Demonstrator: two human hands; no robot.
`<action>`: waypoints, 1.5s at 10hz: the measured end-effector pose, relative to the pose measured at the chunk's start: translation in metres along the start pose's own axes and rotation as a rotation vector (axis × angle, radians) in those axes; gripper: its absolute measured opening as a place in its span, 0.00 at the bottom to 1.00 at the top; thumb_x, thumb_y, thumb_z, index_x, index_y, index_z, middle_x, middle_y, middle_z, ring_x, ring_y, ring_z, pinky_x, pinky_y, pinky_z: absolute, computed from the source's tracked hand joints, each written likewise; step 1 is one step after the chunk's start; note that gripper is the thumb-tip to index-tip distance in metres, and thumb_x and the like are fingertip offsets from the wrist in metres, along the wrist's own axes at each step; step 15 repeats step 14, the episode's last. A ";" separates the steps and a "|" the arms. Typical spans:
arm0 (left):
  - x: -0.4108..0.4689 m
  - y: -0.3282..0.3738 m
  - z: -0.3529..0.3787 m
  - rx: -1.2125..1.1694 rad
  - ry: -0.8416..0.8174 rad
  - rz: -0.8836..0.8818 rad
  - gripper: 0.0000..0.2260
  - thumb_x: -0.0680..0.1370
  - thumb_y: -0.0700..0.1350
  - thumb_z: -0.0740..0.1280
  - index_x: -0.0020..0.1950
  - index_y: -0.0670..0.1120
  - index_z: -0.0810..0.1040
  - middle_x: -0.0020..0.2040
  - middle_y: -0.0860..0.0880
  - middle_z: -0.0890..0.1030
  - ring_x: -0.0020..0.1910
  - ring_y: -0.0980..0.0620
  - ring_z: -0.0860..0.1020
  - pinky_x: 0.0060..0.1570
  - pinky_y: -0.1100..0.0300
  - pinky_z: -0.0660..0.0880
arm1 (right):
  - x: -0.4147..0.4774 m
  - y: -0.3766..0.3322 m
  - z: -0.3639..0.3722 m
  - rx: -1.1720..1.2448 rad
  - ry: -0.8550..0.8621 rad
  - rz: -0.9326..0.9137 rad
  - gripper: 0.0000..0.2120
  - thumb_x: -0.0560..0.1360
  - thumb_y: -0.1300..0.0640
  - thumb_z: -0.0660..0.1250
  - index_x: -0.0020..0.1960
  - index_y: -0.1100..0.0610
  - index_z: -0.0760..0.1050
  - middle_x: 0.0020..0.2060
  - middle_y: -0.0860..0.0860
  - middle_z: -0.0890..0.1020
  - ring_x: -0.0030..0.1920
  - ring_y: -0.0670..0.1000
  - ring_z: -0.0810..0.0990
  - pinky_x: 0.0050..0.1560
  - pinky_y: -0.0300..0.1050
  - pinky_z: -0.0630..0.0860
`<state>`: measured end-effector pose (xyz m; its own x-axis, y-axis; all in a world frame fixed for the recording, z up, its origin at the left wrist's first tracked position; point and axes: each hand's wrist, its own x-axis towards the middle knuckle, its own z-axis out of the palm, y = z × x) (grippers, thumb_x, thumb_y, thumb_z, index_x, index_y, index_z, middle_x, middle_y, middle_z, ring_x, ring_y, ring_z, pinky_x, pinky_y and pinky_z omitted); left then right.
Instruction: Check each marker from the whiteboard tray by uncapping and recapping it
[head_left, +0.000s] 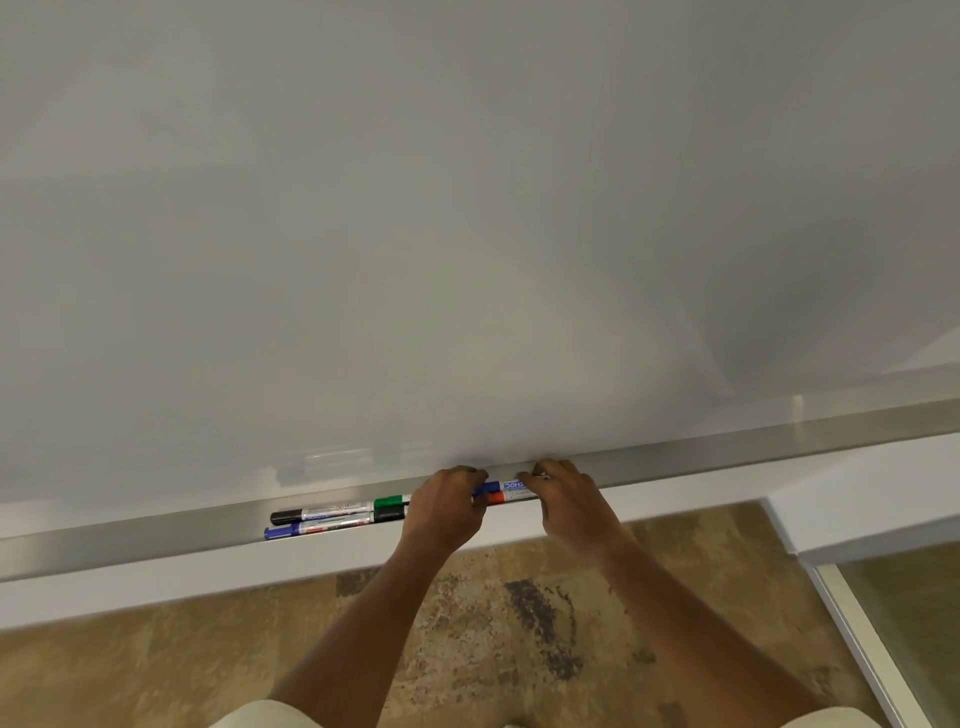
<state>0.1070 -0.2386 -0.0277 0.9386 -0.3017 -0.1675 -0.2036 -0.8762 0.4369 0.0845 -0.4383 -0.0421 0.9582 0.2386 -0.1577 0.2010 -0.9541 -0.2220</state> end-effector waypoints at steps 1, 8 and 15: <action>-0.004 -0.004 -0.001 -0.024 0.023 -0.023 0.15 0.81 0.50 0.66 0.67 0.51 0.80 0.62 0.49 0.84 0.57 0.46 0.82 0.55 0.50 0.80 | -0.001 0.000 0.001 0.014 0.000 0.007 0.23 0.79 0.61 0.63 0.73 0.52 0.69 0.67 0.54 0.75 0.68 0.55 0.71 0.63 0.55 0.74; -0.028 -0.020 -0.014 -0.071 0.077 -0.083 0.17 0.81 0.50 0.66 0.70 0.52 0.78 0.65 0.51 0.83 0.62 0.47 0.81 0.59 0.50 0.79 | 0.003 -0.008 -0.004 0.003 0.035 -0.010 0.18 0.79 0.61 0.62 0.68 0.53 0.73 0.63 0.52 0.77 0.65 0.53 0.73 0.62 0.53 0.74; -0.036 -0.024 -0.028 -0.054 0.066 -0.072 0.18 0.82 0.50 0.65 0.71 0.52 0.77 0.68 0.52 0.81 0.65 0.46 0.79 0.63 0.51 0.77 | 0.000 -0.026 -0.015 0.049 0.170 -0.053 0.15 0.79 0.60 0.64 0.65 0.56 0.77 0.62 0.54 0.80 0.65 0.56 0.75 0.67 0.57 0.71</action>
